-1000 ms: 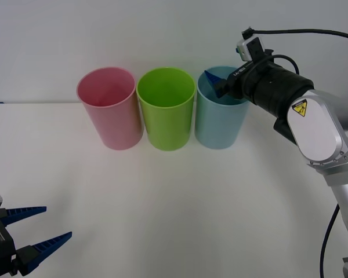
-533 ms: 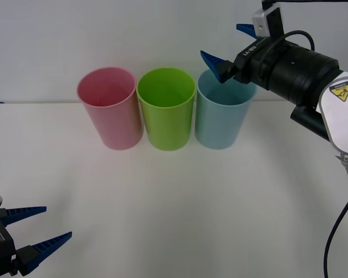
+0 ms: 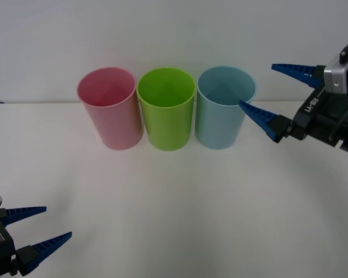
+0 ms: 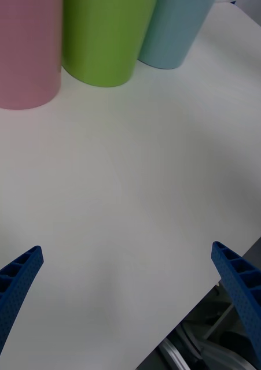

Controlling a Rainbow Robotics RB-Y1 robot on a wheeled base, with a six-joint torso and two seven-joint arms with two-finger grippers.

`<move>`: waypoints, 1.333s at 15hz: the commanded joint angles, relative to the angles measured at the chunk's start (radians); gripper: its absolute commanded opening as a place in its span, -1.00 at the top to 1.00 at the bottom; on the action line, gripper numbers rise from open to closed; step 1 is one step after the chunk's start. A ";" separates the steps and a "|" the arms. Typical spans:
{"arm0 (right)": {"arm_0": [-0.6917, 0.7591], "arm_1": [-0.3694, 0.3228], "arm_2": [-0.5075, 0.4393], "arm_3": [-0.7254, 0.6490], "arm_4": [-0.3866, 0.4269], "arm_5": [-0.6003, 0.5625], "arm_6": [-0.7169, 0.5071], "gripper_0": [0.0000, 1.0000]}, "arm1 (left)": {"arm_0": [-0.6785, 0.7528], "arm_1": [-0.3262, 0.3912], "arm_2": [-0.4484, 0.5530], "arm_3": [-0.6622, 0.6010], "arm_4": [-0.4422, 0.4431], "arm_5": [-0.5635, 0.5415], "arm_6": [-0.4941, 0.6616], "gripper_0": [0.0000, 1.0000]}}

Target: Put cans in the blue bin and PET bottles in the pink bin and trash in the green bin.

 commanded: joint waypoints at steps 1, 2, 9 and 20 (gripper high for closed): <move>0.142 0.000 -0.026 -0.001 -0.108 -0.010 0.172 -1.00 | 0.000 0.000 0.000 0.000 0.000 0.000 0.000 -1.00; 0.189 0.000 -0.026 -0.001 -0.131 -0.010 0.227 -1.00 | 0.000 0.000 0.000 0.000 0.000 0.000 0.000 -1.00; 0.396 0.032 -0.026 -0.001 -0.145 -0.059 0.442 -1.00 | 0.000 0.000 0.000 0.000 0.000 0.000 0.000 -1.00; 0.505 0.041 -0.072 0.063 -0.157 -0.147 0.559 -1.00 | 0.000 0.000 0.000 0.000 0.000 0.000 0.000 -1.00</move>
